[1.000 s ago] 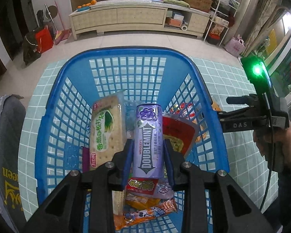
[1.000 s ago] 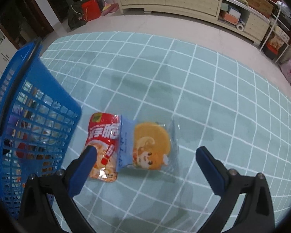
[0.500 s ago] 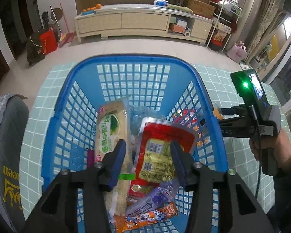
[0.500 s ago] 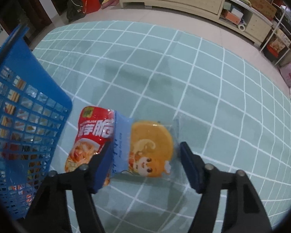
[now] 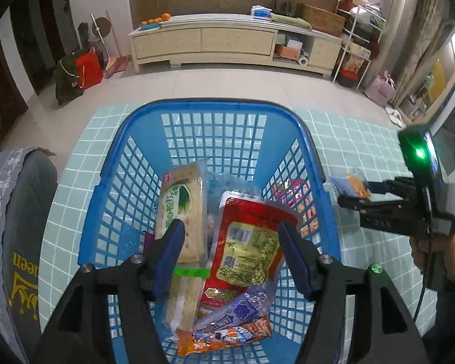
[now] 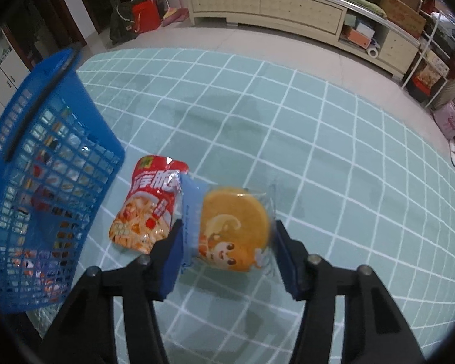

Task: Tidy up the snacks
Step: 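Open the left tool to drop the gum while the right closes on the bread bag, then carry the bread bag over the basket and open the right tool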

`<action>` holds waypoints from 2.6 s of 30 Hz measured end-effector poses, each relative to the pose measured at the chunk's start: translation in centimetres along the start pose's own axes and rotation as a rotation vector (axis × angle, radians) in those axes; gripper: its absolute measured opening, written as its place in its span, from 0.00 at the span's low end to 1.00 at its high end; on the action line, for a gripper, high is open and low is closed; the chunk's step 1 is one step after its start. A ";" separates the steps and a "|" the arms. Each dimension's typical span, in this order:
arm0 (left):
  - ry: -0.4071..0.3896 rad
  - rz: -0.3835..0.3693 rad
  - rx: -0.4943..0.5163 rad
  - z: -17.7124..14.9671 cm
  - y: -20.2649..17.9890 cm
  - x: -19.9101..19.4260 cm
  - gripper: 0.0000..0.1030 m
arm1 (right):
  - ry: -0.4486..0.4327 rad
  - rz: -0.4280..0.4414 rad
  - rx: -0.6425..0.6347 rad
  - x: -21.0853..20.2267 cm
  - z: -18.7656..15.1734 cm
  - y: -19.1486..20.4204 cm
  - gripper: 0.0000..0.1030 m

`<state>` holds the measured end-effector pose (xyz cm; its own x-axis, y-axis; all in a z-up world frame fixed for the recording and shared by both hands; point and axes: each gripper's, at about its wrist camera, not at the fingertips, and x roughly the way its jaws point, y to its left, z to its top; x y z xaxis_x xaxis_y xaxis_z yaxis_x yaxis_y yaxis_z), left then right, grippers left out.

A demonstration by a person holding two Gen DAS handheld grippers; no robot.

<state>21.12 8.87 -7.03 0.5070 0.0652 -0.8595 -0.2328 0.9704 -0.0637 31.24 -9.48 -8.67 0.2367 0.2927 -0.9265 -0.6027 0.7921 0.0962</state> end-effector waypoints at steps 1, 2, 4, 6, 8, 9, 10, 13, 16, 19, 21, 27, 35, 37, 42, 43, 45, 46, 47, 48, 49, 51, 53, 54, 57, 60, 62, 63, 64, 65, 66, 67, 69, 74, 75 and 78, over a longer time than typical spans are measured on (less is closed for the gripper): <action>0.000 -0.006 -0.005 0.1 0.0 -0.1 0.65 | -0.008 0.001 0.001 -0.4 0.1 -0.4 0.58; -0.001 -0.006 -0.006 0.1 0.0 -0.2 0.65 | -0.015 0.004 0.003 -0.8 0.1 -0.6 0.58; -0.001 0.006 -0.010 0.1 -0.1 -0.2 0.66 | -0.038 0.011 0.008 -2.0 -0.2 -0.8 0.58; 0.003 0.008 -0.016 0.0 -0.1 -0.1 0.66 | -0.059 0.017 0.011 -3.2 -0.4 -1.0 0.58; 0.007 0.012 -0.025 -0.2 -0.1 -0.1 0.66 | -0.081 0.021 0.008 -4.5 -0.5 -0.9 0.58; 0.007 0.014 -0.031 -0.4 -0.1 -0.1 0.66 | -0.094 0.026 0.005 -5.2 -0.7 -0.8 0.58; 0.006 0.012 -0.036 -0.5 0.0 -0.2 0.66 | -0.109 0.032 -0.001 -6.0 -0.8 -0.5 0.58; -0.004 0.009 -0.042 -0.8 0.1 -0.7 0.66 | -0.149 0.044 -0.022 -8.4 -1.0 0.5 0.58; -0.007 0.005 -0.039 -1.1 0.4 -1.1 0.66 | -0.184 0.049 -0.055 -10.7 -1.2 1.7 0.58; -0.023 0.003 -0.033 -1.5 0.8 -2.0 0.66 | -0.213 0.058 -0.079 -12.6 -1.2 3.2 0.59; -0.045 -0.009 -0.039 -1.8 1.2 -2.8 0.66 | -0.229 0.066 -0.098 -13.7 -1.0 4.5 0.59; -0.078 -0.012 -0.029 -2.4 2.9 -4.7 0.66 | -0.250 0.070 -0.147 -15.2 -0.5 7.8 0.59; -0.110 -0.016 0.021 -3.9 4.9 -6.7 0.66 | -0.238 0.104 -0.196 -15.1 0.1 12.9 0.59; -0.113 0.003 0.036 -4.2 5.4 -7.0 0.66 | -0.230 0.111 -0.212 -14.7 0.1 14.2 0.59; -0.092 -0.016 0.056 -4.8 6.4 -6.6 0.66 | -0.199 0.129 -0.244 -13.4 -0.1 17.1 0.59; -0.088 -0.018 0.050 -5.0 6.8 -6.4 0.66 | -0.191 0.130 -0.251 -13.0 -0.1 17.6 0.59; -0.090 -0.009 0.046 -5.3 7.2 -6.4 0.66 | -0.176 0.130 -0.262 -12.3 -0.2 18.4 0.58; -0.094 -0.004 0.048 -5.5 7.4 -6.3 0.66 | -0.168 0.132 -0.266 -12.0 -0.3 18.7 0.59; -0.098 0.004 0.053 -5.6 7.6 -6.3 0.66 | -0.159 0.133 -0.269 -11.7 -0.4 18.9 0.59; -0.104 0.013 0.059 -5.8 7.8 -6.3 0.66 | -0.151 0.135 -0.275 -11.3 -0.5 19.2 0.59; -0.113 0.021 0.062 -5.9 7.9 -6.4 0.66 | -0.145 0.134 -0.279 -11.1 -0.6 19.5 0.59; -0.118 0.023 0.053 -6.0 8.3 -6.5 0.66 | -0.134 0.127 -0.283 -10.6 -0.6 19.8 0.59; -0.118 0.015 0.040 -5.9 8.8 -6.5 0.71 | -0.120 0.123 -0.284 -10.1 -0.7 20.0 0.59; -0.122 0.008 0.035 -5.9 9.0 -6.5 0.73 | -0.112 0.122 -0.284 -9.9 -0.8 20.0 0.59; -0.139 0.001 0.042 -6.0 9.4 -6.7 0.74 | -0.098 0.120 -0.288 -9.5 -1.0 20.2 0.59; -0.147 0.011 0.041 -6.1 9.5 -6.8 0.82 | -0.087 0.112 -0.284 -9.1 -1.0 20.3 0.59; -0.145 0.026 0.048 -6.2 9.5 -6.7 0.83 | -0.078 0.113 -0.276 -8.8 -1.1 20.2 0.59; -0.143 0.037 0.056 -6.3 9.4 -6.7 0.85 | -0.077 0.114 -0.276 -8.7 -1.1 20.2 0.59; -0.143 0.044 0.060 -6.3 9.4 -6.6 0.86 | -0.077 0.113 -0.279 -8.7 -1.2 20.2 0.59; -0.143 0.053 0.061 -6.3 9.3 -6.6 0.86 | -0.076 0.111 -0.282 -8.7 -1.2 20.3 0.59; -0.143 0.059 0.062 -6.3 9.3 -6.7 0.86 | -0.073 0.114 -0.284 -8.7 -1.2 20.3 0.59; -0.143 0.061 0.061 -6.4 9.3 -6.7 0.87 | -0.069 0.121 -0.286 -8.7 -1.3 20.4 0.59; -0.145 0.057 0.059 -6.5 9.4 -6.9 0.94 | -0.066 0.127 -0.290 -8.7 -1.4 20.6 0.59; -0.151 0.063 0.069 -6.7 9.2 -7.4 1.00 | -0.045 0.150 -0.262 -8.4 -1.5 20.2 0.64; -0.151 0.067 0.071 -6.7 9.1 -7.4 1.00 | -0.040 0.148 -0.260 -8.3 -1.6 20.1 0.64; -0.156 0.067 0.071 -6.7 8.9 -7.9 1.00 | -0.052 0.155 -0.254 -8.8 -1.7 19.6 0.73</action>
<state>9.53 15.42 -4.23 0.6162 0.1603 -0.7711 -0.2143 0.9763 0.0316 16.05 2.53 0.70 0.1617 0.4318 -0.8874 -0.8045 0.5785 0.1349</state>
